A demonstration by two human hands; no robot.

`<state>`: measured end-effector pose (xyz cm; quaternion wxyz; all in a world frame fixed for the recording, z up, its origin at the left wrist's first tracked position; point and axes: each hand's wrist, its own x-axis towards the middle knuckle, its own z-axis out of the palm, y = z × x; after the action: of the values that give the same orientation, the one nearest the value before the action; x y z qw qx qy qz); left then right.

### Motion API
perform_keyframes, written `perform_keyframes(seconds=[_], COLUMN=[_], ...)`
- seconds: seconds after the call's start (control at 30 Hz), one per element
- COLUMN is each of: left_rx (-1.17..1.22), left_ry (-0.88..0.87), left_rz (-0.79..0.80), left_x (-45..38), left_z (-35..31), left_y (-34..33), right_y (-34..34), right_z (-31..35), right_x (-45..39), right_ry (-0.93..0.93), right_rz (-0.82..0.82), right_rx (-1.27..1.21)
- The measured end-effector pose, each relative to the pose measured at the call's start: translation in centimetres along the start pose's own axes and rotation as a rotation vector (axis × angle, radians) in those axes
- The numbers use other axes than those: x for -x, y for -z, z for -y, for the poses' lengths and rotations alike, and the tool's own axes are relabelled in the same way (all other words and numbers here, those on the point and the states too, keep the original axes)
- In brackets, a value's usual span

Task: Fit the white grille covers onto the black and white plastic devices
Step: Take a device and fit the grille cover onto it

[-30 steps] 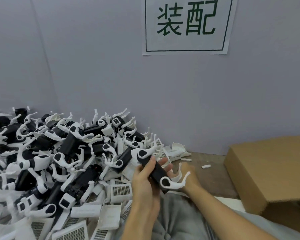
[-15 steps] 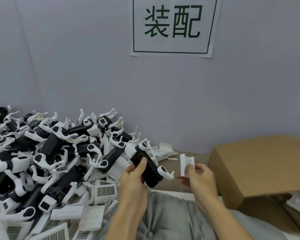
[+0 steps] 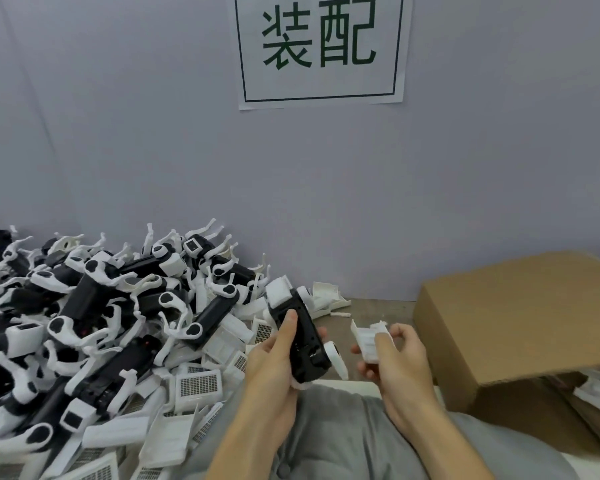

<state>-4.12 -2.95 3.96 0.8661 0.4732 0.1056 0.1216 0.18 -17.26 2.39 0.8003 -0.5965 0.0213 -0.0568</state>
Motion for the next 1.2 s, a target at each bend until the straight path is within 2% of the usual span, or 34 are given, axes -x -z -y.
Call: perform_keyframes(seconds=[0.13, 0.23, 0.3, 0.4, 0.47, 0.57, 0.63, 0.8, 1.0, 1.13, 1.2], left_rx=[-0.206, -0.261, -0.301, -0.391, -0.385, -0.353, -0.352, -0.35, -0.297, -0.311, -0.331], left_ry=[-0.053, -0.111, -0.132, -0.155, -0.153, -0.139, -0.131, -0.142, -0.129, -0.132, -0.132], left_rz=[-0.067, -0.085, -0.082, -0.083, -0.109, -0.123, -0.102, -0.097, -0.122, -0.077, -0.021], left_x=[-0.2, -0.4, -0.4, -0.5, -0.6, -0.7, -0.7, -0.7, -0.7, -0.7, -0.5], left_z=[0.9, 1.4, 1.6, 1.9, 1.8, 1.6, 1.7, 1.7, 1.5, 1.6, 1.7], left_y=[-0.1, -0.2, -0.4, -0.3, 0.0, 0.1, 0.0, 0.0, -0.1, 0.0, -0.2], right_y=[0.2, -0.2, -0.8, -1.6, -1.9, -2.2, -2.3, -2.1, -1.6, -1.9, -2.2], right_z=[-0.1, 0.2, 0.4, 0.0, -0.1, -0.2, -0.5, -0.7, -0.6, 0.1, 0.5], right_x=[0.2, 0.6, 1.1, 1.9, 2.2, 2.1, 1.8, 1.5, 1.5, 1.5, 1.7], right_ry=[0.161, 0.419, 0.552, 0.647, 0.647, 0.522, 0.493, 0.388, 0.436, 0.52, 0.554], right_rz=[-0.053, -0.07, 0.022, 0.193, 0.217, 0.154, 0.115, 0.169, 0.151, -0.016, -0.036], right_rx=[0.213, 0.507, 0.609, 0.656, 0.564, 0.382, 0.427, 0.481, 0.675, 0.553, 0.528])
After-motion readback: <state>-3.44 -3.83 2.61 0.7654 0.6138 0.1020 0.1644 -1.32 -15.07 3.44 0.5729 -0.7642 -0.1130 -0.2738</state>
